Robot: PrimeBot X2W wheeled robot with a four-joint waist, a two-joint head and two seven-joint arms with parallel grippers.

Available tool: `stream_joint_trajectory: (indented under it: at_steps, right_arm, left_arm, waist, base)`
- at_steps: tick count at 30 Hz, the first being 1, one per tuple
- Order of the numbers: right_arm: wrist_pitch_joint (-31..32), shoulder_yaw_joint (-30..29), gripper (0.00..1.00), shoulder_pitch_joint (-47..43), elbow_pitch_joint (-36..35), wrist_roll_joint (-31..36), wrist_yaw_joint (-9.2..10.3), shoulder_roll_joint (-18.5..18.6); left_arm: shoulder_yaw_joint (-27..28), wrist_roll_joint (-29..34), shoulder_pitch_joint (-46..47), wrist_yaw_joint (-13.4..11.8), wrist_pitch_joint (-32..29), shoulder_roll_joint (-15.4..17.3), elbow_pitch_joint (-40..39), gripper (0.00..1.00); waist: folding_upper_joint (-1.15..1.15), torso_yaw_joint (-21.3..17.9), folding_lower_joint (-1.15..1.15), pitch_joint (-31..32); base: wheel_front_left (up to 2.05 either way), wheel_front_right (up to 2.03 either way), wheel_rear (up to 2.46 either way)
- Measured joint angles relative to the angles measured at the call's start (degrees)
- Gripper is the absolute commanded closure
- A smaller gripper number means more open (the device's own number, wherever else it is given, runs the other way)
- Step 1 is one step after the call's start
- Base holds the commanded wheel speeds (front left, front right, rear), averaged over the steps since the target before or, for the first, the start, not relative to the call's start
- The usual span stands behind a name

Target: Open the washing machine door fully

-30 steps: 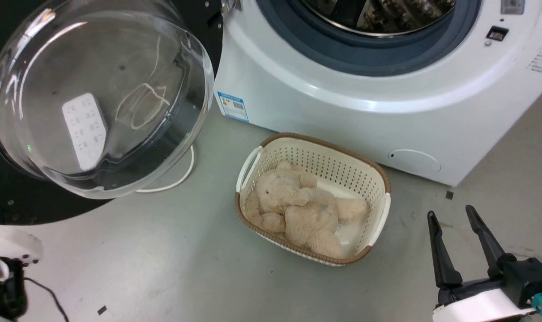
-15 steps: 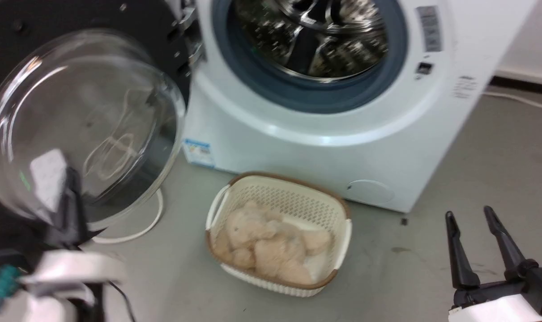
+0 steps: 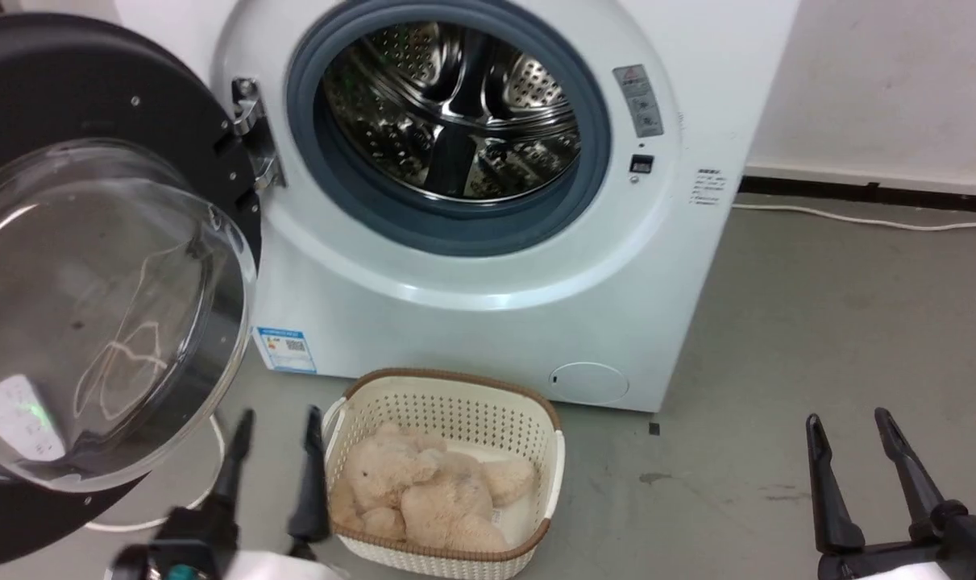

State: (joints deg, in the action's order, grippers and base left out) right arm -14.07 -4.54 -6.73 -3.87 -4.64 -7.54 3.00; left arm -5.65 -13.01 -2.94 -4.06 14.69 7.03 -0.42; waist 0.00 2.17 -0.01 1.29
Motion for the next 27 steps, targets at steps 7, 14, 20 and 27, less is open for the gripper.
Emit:
stream_joint_trajectory:
  at_steps: [7, 14, 20, 27]
  right_arm:
    - [-0.2, 0.0, 0.0, -1.3, 1.1, -0.4, 0.0, 0.0]
    - [-0.3, 0.6, 0.0, -2.4, 1.9, 0.3, 0.0, 0.0]
    - [-0.4, 0.5, 0.0, -2.3, 2.2, 2.2, 0.0, 0.0]
    - [-0.4, 0.1, 0.0, -2.3, 2.3, 3.0, 0.0, 0.0]
  left_arm:
    - [-3.3, 2.5, -2.9, -0.8, 0.0, -1.1, 0.7, 0.0]
    - [-4.2, 3.7, -2.9, -0.9, 0.0, -1.5, 3.2, 0.0]
    - [-4.2, 4.1, -2.7, -1.3, 0.0, -1.5, 4.6, 0.0]
    - [-4.5, 4.4, -2.5, -1.5, 0.0, -1.5, 5.3, 0.0]
  waist:
    - [0.0, -0.9, 0.0, 0.8]
    - [0.0, -0.7, 0.01, 0.8]
    - [0.0, -1.1, 0.01, 0.7]
    - [0.0, -1.1, 0.01, 0.5]
  base:
    - [0.0, 0.0, 0.0]
    - [0.0, 0.0, 0.0]
    - [0.0, 0.0, 0.0]
    - [0.0, 0.0, 0.0]
